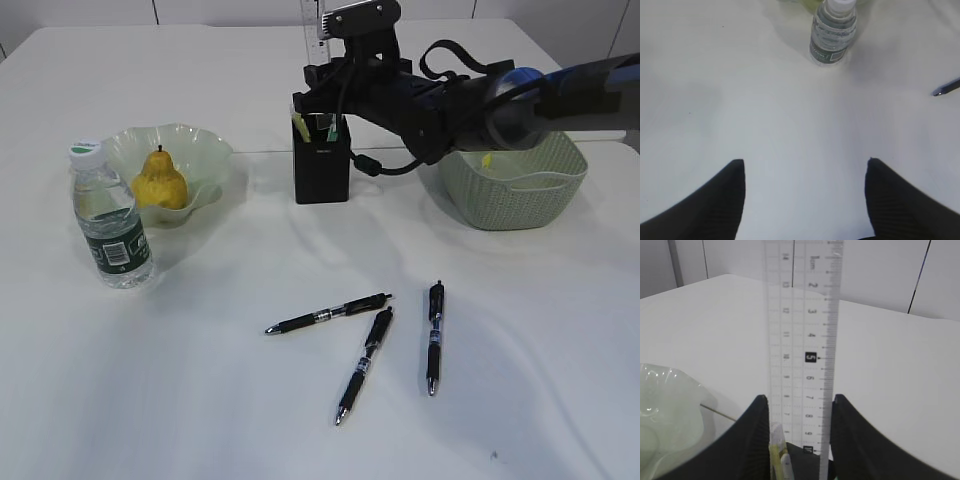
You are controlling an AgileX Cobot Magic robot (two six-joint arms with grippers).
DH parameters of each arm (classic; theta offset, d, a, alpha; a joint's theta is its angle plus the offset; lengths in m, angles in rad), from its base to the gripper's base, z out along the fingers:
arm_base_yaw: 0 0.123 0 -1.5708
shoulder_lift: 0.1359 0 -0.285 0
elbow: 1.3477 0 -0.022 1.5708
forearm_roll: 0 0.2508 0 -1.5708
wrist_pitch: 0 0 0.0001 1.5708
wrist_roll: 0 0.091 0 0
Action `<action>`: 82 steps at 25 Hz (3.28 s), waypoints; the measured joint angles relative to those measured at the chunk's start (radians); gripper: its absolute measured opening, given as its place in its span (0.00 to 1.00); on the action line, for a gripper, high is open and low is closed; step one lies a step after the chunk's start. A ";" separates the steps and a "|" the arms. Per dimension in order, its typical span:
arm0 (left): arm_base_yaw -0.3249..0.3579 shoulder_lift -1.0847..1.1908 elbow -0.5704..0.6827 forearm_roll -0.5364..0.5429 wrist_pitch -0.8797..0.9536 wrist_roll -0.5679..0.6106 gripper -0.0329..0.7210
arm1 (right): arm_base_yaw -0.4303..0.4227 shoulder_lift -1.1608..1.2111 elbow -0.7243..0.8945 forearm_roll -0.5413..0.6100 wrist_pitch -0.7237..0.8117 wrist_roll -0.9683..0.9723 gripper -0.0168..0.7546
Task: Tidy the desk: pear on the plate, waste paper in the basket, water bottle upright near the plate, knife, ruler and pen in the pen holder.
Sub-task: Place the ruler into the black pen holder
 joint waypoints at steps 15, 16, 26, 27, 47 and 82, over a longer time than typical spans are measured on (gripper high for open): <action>0.000 0.000 0.000 -0.006 0.000 0.000 0.74 | 0.000 0.032 -0.012 0.000 -0.068 -0.011 0.43; 0.000 0.000 0.000 -0.007 0.000 0.000 0.74 | 0.000 0.040 -0.019 0.000 -0.068 -0.011 0.43; 0.000 0.000 0.000 -0.009 0.000 0.000 0.74 | 0.000 0.070 -0.039 0.000 -0.063 -0.013 0.43; 0.000 0.000 0.000 -0.009 0.000 0.000 0.74 | 0.000 0.070 -0.039 0.000 -0.062 -0.013 0.43; 0.000 0.000 0.000 -0.009 0.000 0.000 0.74 | 0.000 0.074 -0.039 0.000 0.011 -0.005 0.43; 0.000 0.000 0.000 -0.009 0.000 0.000 0.74 | 0.000 -0.150 -0.041 0.044 0.539 0.048 0.55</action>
